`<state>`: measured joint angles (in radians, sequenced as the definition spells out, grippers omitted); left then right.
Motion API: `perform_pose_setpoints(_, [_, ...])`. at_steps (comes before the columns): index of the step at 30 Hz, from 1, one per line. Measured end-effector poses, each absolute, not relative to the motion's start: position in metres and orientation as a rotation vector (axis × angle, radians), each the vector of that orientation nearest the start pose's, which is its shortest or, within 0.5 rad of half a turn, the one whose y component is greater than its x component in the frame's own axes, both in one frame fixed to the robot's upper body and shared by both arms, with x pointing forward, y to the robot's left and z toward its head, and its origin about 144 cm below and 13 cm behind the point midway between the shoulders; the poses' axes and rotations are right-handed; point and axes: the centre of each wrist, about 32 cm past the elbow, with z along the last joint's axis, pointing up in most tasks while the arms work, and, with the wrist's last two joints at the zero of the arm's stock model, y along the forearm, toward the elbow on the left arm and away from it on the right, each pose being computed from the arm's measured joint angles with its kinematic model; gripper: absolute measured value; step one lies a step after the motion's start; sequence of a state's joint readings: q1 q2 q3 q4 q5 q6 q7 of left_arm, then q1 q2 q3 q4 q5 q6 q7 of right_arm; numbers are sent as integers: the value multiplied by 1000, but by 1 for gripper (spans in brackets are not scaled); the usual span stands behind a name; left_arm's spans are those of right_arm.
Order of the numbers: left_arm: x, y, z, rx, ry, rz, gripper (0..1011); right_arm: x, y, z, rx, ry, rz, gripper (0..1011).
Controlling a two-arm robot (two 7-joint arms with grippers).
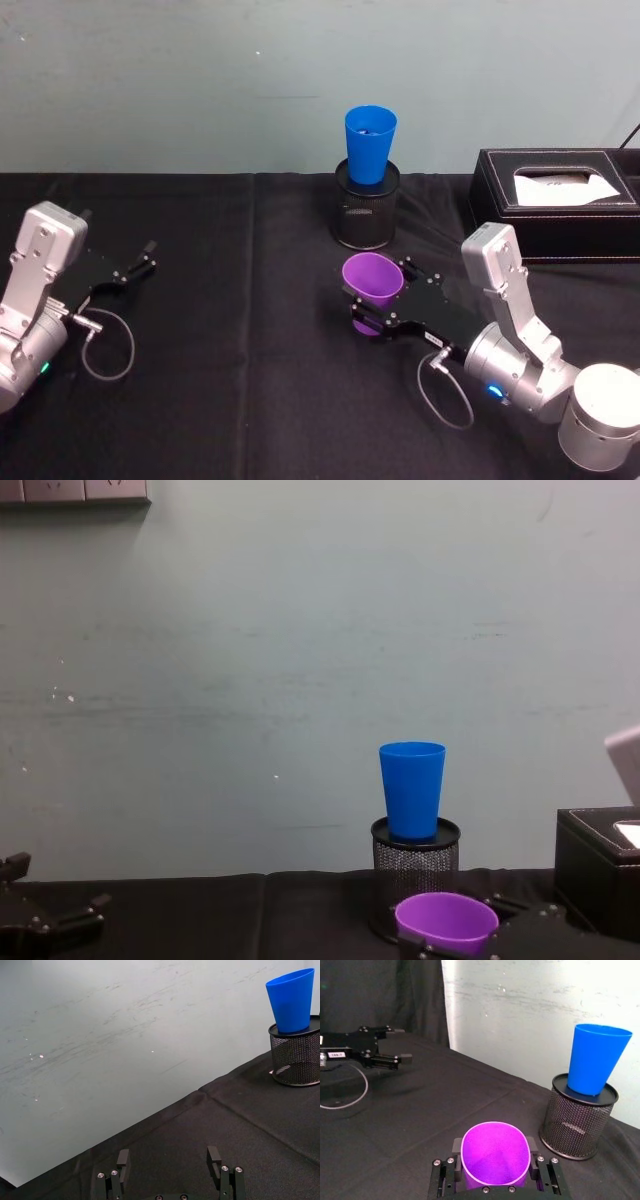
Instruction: Pick up one cup with a gripper and tap it against the other cup.
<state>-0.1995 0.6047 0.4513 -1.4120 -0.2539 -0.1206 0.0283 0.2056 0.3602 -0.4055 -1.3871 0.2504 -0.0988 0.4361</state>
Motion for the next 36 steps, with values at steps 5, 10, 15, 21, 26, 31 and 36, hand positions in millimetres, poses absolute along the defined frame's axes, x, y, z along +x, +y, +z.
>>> perform_pose_setpoints(5, [489,310,1140,304,-285,1248,1000,497,-232,1130,-152,-91,-819,733])
perform_pose_setpoints(10, [489,310,1140,304,-285,1248,1000,497,-232,1128,-155,-80,-823,734])
perform_pose_setpoints(15, [489,310,1140,304,-285,1248,1000,497,-231,1126,-151,-73,-829,733])
perform_pose_setpoints(21, [489,310,1140,304,-285,1248,1000,496,-231,1125,-139,-65,-836,733])
perform_pose_setpoints(26, [489,310,1140,304,-285,1248,1000,496,-232,1125,-140,-66,-835,733])
perform_pose_setpoints(31, [489,310,1140,304,-285,1248,1000,496,-232,1125,-140,-67,-834,790])
perform_pose_setpoints(36, [489,310,1140,304,-285,1248,1000,496,-232,1125,-140,-68,-834,901])
